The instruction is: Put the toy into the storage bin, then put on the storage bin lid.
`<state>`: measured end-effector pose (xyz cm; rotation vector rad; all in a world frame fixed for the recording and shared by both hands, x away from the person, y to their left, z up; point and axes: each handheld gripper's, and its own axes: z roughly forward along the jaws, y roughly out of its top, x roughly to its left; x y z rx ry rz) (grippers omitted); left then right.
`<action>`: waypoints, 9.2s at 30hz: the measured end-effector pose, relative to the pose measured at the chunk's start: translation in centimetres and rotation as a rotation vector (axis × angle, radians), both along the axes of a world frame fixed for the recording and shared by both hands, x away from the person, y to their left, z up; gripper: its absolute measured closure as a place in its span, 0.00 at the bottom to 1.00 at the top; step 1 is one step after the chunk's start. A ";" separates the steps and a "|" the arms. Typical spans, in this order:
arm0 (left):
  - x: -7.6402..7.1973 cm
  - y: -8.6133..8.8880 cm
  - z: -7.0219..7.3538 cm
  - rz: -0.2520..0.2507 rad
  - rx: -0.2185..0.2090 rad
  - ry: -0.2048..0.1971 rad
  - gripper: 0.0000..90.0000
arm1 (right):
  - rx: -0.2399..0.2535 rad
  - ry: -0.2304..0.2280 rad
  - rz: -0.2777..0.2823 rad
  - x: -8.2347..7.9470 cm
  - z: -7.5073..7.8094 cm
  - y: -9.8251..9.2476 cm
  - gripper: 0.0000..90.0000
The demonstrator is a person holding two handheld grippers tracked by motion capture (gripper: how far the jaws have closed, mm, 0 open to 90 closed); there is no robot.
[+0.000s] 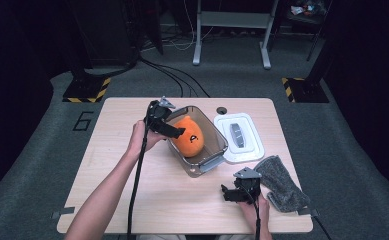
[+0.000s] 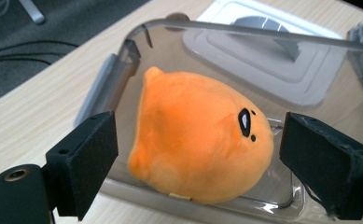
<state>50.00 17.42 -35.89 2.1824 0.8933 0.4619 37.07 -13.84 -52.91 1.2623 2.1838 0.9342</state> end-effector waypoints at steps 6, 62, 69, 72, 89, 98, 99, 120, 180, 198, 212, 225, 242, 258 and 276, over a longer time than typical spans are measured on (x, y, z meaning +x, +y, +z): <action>-1.4 2.4 0.4 0.008 -0.023 -0.036 0.11 | 0.003 0.004 -0.003 0.0 0.0 0.0 0.08; -4.2 12.7 -14.8 0.292 -0.023 0.050 0.11 | 0.027 0.044 0.020 0.9 2.0 -0.7 0.10; -3.8 12.9 -16.1 0.304 -0.019 0.079 0.11 | 0.036 0.063 0.007 2.2 3.1 -1.5 0.11; -3.8 12.9 -16.6 0.307 -0.007 0.066 0.11 | 0.029 0.062 0.001 2.8 3.6 -1.8 0.11; -4.2 13.2 -17.1 0.299 -0.036 0.019 0.11 | 0.028 0.066 -0.042 7.2 5.9 -3.0 0.11; -4.1 13.1 -17.1 0.300 -0.037 0.017 0.11 | 0.039 0.103 -0.078 10.2 6.1 -3.3 0.11; -4.1 13.1 -17.1 0.297 -0.034 0.018 0.11 | 0.043 0.108 -0.081 10.5 6.1 -3.3 0.11; -4.1 13.1 -17.0 0.277 -0.031 0.022 0.11 | 0.019 0.130 -0.139 15.6 6.1 -3.3 0.13; -4.2 13.0 -17.0 0.279 -0.035 0.018 0.11 | -0.028 0.111 -0.208 18.1 6.0 -1.6 0.74; -4.2 13.0 -17.0 0.279 -0.034 0.018 0.11 | -0.032 0.078 -0.183 17.3 9.5 -2.6 0.74; -4.2 12.9 -17.0 0.282 -0.031 0.015 0.11 | -0.017 0.079 -0.166 16.6 12.3 -3.0 0.74; -4.2 12.9 -17.0 0.283 -0.032 0.016 0.11 | 0.000 0.057 -0.137 15.9 15.7 -3.1 0.74; -4.2 13.0 -17.0 0.280 -0.035 0.019 0.11 | 0.024 0.047 -0.058 15.1 18.6 -1.4 0.74; -4.2 13.0 -17.0 0.280 -0.035 0.019 0.11 | 0.035 0.036 0.034 14.3 19.3 2.1 0.74; -4.2 13.0 -17.0 0.279 -0.034 0.019 0.11 | 0.052 0.051 0.112 13.5 19.2 5.0 0.74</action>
